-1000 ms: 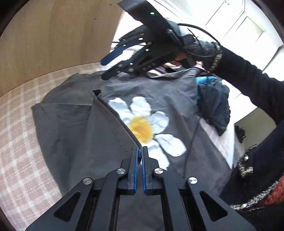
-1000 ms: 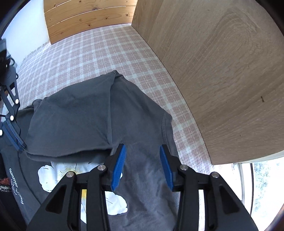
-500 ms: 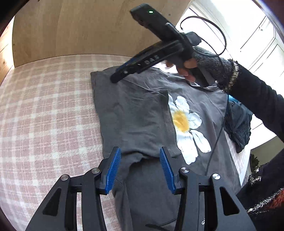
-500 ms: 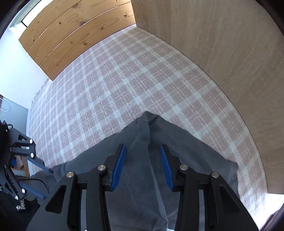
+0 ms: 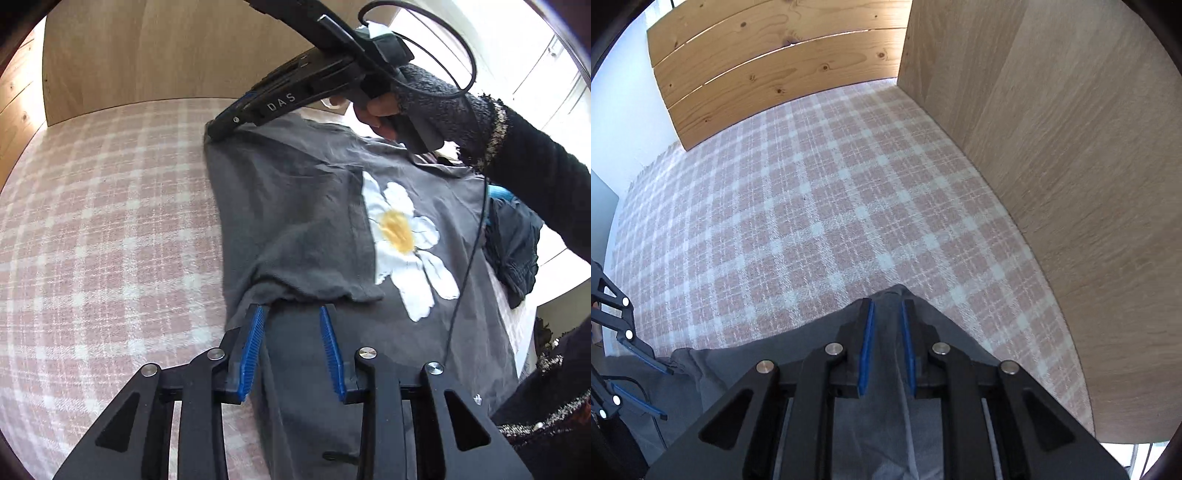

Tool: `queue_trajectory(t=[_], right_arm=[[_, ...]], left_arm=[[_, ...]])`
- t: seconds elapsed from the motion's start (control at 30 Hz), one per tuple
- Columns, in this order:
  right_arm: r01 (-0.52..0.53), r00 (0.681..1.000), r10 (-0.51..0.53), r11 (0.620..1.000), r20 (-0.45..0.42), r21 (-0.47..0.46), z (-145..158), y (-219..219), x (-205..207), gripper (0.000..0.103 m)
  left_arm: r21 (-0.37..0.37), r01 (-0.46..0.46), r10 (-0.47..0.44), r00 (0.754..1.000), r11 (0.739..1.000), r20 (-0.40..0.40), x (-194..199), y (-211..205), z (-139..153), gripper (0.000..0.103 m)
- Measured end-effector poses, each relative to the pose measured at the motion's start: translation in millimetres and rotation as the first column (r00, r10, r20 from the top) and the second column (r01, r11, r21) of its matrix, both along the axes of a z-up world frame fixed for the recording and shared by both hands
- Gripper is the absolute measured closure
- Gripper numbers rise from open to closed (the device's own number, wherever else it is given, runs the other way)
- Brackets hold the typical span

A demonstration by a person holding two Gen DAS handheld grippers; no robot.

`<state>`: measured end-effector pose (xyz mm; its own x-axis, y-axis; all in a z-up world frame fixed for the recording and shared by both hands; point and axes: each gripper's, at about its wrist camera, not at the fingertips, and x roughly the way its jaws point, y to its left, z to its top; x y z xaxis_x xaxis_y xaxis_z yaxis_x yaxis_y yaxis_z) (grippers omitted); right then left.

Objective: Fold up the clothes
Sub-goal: 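Open both grippers to release the folded shirt side, then move both open grippers to the shirt hem at the mat edge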

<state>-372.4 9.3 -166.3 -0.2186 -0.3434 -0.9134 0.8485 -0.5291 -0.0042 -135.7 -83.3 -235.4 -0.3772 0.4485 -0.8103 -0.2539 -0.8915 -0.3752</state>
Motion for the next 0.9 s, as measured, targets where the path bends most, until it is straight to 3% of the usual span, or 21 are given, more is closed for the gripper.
queue_trajectory(t=[0.07,0.13,0.2,0.33,0.37,0.5,0.6,0.67,0.73,0.9], right_arm=[[0.003,1.0,-0.003,1.0,0.03,-0.005,2.9,11.2,11.0,0.088],[-0.011,0.997,0.011,1.0,0.075,0.004,-0.6,21.8,26.2,0.088],[-0.025,0.993,0.023,1.0,0.119,0.015,-4.5,32.2,41.4,0.088],[-0.017,0.991,0.003,0.995,0.134,0.102,-31.3,47.0,71.4,0.088],[-0.014,0.991,-0.003,0.993,0.136,0.121,-37.2,50.6,78.9,0.088],[0.045,0.993,-0.049,0.998,0.103,0.041,-22.8,61.3,103.7,0.088],[0.02,0.997,-0.028,0.994,0.071,0.11,-39.9,51.2,123.4,0.085],[-0.015,1.0,0.015,0.987,-0.001,0.157,-42.5,40.9,136.6,0.084],[-0.003,1.0,0.005,0.988,-0.011,0.156,-33.7,38.0,144.9,0.084],[0.002,0.999,0.002,0.997,0.055,-0.08,10.1,58.0,192.5,0.084]], left_arm=[[0.03,0.037,-0.037,0.999,0.999,0.006,1.1,9.7,-1.9,0.067],[0.004,0.052,-0.052,0.998,0.999,0.032,-3.1,18.3,-10.0,0.067],[-0.062,0.03,-0.024,0.996,0.998,0.081,-5.8,17.9,-23.4,0.067],[-0.084,-0.051,0.056,0.996,0.995,0.066,15.1,-2.2,-14.8,0.068],[-0.094,-0.084,0.089,0.995,0.992,0.047,26.3,-11.5,-6.4,0.068],[-0.12,-0.214,0.216,0.976,0.969,0.008,93.5,-38.1,20.1,0.067],[-0.138,-0.306,0.307,0.952,0.942,-0.014,149.9,-52.9,39.7,0.067],[-0.139,-0.357,0.359,0.933,0.924,-0.012,188.0,-53.0,44.0,0.067],[-0.15,-0.406,0.41,0.912,0.901,-0.008,223.6,-49.3,43.6,0.067],[-0.159,-0.499,0.51,0.86,0.852,0.03,301.5,-36.2,27.0,0.066]])
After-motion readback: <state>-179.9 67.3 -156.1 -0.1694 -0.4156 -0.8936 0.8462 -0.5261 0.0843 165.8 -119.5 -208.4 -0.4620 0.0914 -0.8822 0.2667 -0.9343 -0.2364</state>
